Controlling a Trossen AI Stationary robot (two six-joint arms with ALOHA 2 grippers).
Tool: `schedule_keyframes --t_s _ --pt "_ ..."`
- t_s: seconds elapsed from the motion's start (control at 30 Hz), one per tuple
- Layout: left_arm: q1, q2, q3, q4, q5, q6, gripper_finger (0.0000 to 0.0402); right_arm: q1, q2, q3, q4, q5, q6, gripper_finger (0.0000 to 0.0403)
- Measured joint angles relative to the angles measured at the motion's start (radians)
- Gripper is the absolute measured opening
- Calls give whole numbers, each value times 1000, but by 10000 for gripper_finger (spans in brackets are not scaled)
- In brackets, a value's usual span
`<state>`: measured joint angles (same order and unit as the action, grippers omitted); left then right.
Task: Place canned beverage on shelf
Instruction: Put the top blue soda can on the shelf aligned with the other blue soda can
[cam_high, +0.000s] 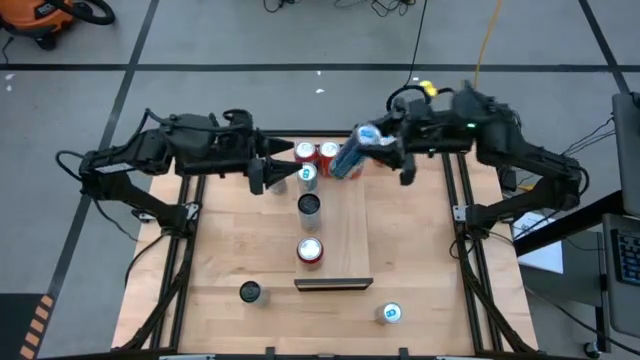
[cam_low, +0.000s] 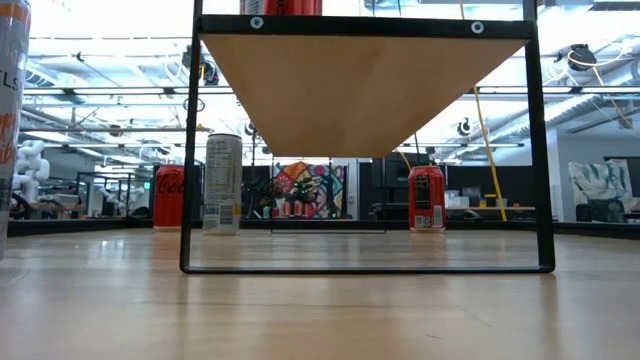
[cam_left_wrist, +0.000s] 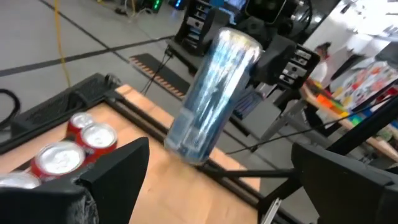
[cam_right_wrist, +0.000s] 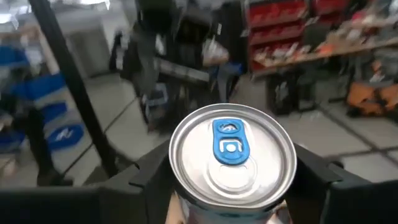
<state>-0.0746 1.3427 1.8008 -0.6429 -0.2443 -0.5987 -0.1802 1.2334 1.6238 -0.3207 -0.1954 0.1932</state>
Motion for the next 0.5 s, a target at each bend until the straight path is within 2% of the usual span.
schedule_keyframes --t_s 0.13,0.4,0.5 --pt "0 1 0 -52 3 -22 396 -25 39 0 -77 -67 -27 212" --pt "0 1 0 -163 5 -51 396 -37 106 0 -252 -74 -117 212" --pt "0 1 0 -185 6 -51 396 -37 145 -1 -309 -149 -133 212"
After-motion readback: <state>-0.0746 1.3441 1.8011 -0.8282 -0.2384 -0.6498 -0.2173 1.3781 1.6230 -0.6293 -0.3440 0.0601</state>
